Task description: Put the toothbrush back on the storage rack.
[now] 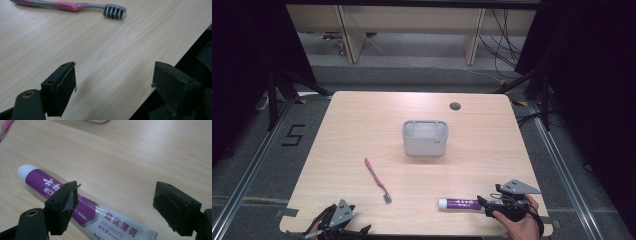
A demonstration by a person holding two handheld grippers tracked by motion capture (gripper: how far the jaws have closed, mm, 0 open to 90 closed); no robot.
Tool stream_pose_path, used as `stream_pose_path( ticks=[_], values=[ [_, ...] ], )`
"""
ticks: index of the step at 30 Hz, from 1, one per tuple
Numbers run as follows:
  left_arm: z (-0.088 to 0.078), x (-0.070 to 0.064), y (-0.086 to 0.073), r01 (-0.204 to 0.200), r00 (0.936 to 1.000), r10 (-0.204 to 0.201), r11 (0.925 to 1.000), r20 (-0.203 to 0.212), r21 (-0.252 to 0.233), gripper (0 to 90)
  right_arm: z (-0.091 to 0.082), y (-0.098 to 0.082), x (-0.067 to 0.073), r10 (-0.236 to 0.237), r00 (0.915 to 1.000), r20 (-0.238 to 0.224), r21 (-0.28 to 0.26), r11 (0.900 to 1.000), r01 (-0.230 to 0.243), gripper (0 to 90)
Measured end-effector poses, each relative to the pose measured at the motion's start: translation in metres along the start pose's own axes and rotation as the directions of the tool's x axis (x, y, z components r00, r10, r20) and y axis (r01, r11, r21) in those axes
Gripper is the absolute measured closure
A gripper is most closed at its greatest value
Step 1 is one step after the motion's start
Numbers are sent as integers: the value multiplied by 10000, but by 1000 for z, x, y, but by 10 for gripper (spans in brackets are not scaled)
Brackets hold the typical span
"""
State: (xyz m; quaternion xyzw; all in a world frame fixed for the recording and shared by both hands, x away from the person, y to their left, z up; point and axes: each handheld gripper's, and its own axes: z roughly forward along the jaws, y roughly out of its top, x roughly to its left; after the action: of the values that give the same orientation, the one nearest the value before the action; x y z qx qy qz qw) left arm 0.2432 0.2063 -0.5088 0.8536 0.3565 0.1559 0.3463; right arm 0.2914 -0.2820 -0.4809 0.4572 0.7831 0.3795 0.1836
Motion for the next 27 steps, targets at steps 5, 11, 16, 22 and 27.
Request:
stream_pose_path(
  ticks=[5, 11, 16, 22, 27],
  values=[
    [0, 1, 0, -128, 9999, 129, 9999, -42, 100, 185, 1, 0, 1, -44, 10000, -57, -107, 9999, 44, 225],
    [-1, 1, 1, 147, 9999, -147, 9998, 26, -131, 184, 3, 0, 2, -176, 9995, -266, -237, 9996, 169, 246],
    [-3, 3, 2, 99, 9999, -98, 9996, 24, -277, 174, 1, 0, 3, -82, 9996, -283, -265, 9996, 75, 249],
    [-5, 6, 4, -81, 10000, 80, 9989, -19, -455, 169, 1, -1, 5, 286, 9987, -414, -210, 9993, -295, 252],
    [-6, 8, 5, -320, 9995, 317, 9986, -96, -412, 191, 0, 0, 1, -22, 9996, -280, -340, 9994, 13, 255]
  ],
)
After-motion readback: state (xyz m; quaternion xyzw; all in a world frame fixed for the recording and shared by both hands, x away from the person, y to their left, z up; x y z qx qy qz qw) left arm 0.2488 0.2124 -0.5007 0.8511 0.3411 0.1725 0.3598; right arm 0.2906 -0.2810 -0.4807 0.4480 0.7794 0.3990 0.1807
